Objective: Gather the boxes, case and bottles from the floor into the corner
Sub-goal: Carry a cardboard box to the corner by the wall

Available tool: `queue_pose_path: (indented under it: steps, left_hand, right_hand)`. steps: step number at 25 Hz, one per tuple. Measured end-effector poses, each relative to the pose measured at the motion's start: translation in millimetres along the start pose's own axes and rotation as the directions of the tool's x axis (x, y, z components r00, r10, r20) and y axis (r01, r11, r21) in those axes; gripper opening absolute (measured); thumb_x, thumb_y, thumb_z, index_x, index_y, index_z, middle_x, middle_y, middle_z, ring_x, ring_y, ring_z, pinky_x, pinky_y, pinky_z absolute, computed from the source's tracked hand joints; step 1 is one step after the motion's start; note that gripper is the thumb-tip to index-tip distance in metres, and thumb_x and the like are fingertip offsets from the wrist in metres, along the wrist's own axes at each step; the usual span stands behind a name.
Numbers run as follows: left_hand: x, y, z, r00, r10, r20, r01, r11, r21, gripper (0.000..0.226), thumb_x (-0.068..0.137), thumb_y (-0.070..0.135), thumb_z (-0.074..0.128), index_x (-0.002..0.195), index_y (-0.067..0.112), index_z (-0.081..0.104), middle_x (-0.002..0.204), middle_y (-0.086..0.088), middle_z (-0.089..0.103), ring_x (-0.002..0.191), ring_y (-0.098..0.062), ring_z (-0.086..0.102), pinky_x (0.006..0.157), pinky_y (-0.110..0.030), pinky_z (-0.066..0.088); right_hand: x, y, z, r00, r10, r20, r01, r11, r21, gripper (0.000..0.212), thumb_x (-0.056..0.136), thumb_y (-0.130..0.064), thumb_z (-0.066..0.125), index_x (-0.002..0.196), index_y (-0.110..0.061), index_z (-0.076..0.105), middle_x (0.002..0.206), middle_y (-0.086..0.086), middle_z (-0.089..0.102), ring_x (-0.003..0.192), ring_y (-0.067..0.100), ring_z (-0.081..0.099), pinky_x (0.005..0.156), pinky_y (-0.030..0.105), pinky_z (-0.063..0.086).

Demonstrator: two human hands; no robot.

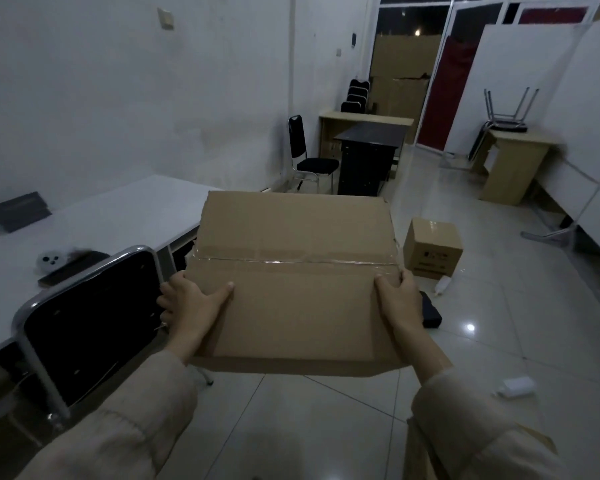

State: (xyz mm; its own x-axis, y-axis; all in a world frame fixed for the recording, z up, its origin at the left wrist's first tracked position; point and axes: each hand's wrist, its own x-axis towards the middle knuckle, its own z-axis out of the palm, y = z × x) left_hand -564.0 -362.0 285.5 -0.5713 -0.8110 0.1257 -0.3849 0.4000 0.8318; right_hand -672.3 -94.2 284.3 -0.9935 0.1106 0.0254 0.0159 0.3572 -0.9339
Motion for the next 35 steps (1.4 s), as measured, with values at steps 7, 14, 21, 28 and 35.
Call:
queue_pose_path:
  steps: [7,14,21,28,35]
  left_hand:
    - [162,44,132,0.997,-0.009,0.081,0.008,1.0,0.01,0.085,0.068,0.042,0.075,0.129,0.004,0.031,0.136,-0.02,0.032,0.128,-0.038,0.028,0.104,-0.051,0.026]
    - [301,87,229,0.987,0.041,0.153,-0.043,0.999,0.007,0.082,0.064,0.049,0.076,0.121,0.006,0.034,0.129,-0.019,0.043,0.123,-0.037,0.035,0.099,-0.05,0.035]
    - [420,130,344,0.975,0.091,0.202,-0.081,0.995,-0.057,0.083,0.065,0.051,0.075,0.121,0.009,0.031,0.127,-0.018,0.051,0.112,-0.037,0.053,0.093,-0.051,0.046]
    - [539,184,467,0.991,0.017,0.133,0.0,0.992,-0.129,0.073,0.069,0.041,0.075,0.118,0.007,0.033,0.124,-0.019,0.055,0.108,-0.035,0.056,0.087,-0.046,0.048]
    - [668,197,539,0.996,-0.081,-0.026,0.076,0.986,-0.148,0.063,0.075,0.042,0.07,0.115,0.009,0.034,0.119,-0.017,0.056,0.103,-0.033,0.056,0.075,-0.035,0.04]
  right_hand:
    - [191,-10,74,0.998,0.056,-0.007,-0.056,0.998,-0.018,0.033,0.086,-0.03,0.049,0.117,-0.018,0.048,0.093,0.0,0.056,0.087,0.019,0.053,0.076,0.035,0.04]
    - [357,-47,127,0.999,0.016,-0.051,-0.02,0.998,-0.066,0.038,0.087,-0.032,0.052,0.122,-0.018,0.049,0.103,0.001,0.059,0.097,0.023,0.055,0.089,0.045,0.046]
    - [519,-45,177,0.996,0.018,-0.084,-0.025,0.997,-0.075,0.038,0.086,-0.027,0.055,0.122,-0.013,0.052,0.112,0.012,0.062,0.099,0.029,0.054,0.08,0.035,0.038]
    - [722,-66,234,0.999,-0.03,0.014,0.031,0.992,-0.122,0.037,0.089,-0.03,0.054,0.118,-0.008,0.052,0.114,0.012,0.06,0.093,0.026,0.051,0.079,0.036,0.04]
    - [879,-100,338,0.977,-0.141,0.16,0.16,0.981,-0.109,0.043,0.09,-0.029,0.053,0.129,-0.011,0.048,0.123,0.013,0.059,0.109,0.03,0.054,0.087,0.04,0.042]
